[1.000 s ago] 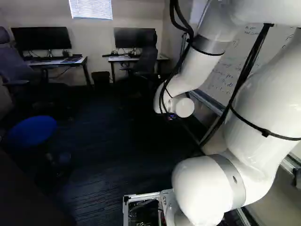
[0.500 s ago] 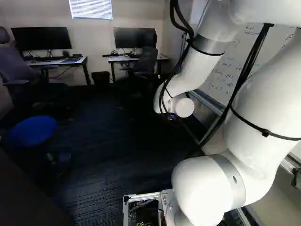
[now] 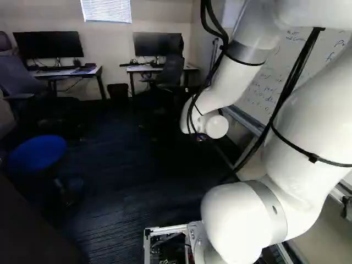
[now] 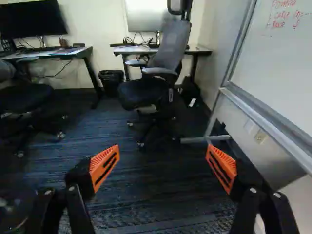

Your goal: Open the door and move inside

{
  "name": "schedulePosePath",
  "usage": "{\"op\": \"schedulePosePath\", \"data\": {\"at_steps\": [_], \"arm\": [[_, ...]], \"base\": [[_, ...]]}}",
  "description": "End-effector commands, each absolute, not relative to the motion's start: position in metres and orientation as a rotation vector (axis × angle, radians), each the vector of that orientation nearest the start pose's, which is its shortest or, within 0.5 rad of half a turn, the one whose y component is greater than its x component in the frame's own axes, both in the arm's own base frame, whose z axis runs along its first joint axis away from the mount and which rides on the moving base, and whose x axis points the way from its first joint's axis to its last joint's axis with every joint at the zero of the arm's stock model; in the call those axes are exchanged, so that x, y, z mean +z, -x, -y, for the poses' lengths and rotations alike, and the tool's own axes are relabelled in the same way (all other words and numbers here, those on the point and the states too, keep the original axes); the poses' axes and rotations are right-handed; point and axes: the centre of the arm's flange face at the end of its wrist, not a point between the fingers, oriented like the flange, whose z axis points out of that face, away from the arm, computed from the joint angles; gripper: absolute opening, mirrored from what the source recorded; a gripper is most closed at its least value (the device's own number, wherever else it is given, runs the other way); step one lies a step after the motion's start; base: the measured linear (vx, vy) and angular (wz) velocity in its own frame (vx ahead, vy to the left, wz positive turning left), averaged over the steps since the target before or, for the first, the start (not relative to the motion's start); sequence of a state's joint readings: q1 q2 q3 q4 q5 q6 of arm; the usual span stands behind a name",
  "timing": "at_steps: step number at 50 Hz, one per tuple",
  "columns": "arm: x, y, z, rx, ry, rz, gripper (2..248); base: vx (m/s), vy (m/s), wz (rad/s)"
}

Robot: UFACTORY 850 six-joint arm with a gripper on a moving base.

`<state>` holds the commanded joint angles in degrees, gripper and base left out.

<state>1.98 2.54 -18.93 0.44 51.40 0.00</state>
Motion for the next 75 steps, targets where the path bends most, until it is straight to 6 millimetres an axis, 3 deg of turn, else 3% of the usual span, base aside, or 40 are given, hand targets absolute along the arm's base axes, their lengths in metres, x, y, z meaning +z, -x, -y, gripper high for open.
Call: {"op": "schedulePosePath", "data": {"at_steps": [47,75], "arm": [[0.371,-0.288,-0.002,-1.830,2.549,0.006,247],[0.366,-0.270,0.000,-1.824,2.558,0.000,247]], "base": [[0.000,0.000,0.000],[0.000,0.000,0.000]]}}
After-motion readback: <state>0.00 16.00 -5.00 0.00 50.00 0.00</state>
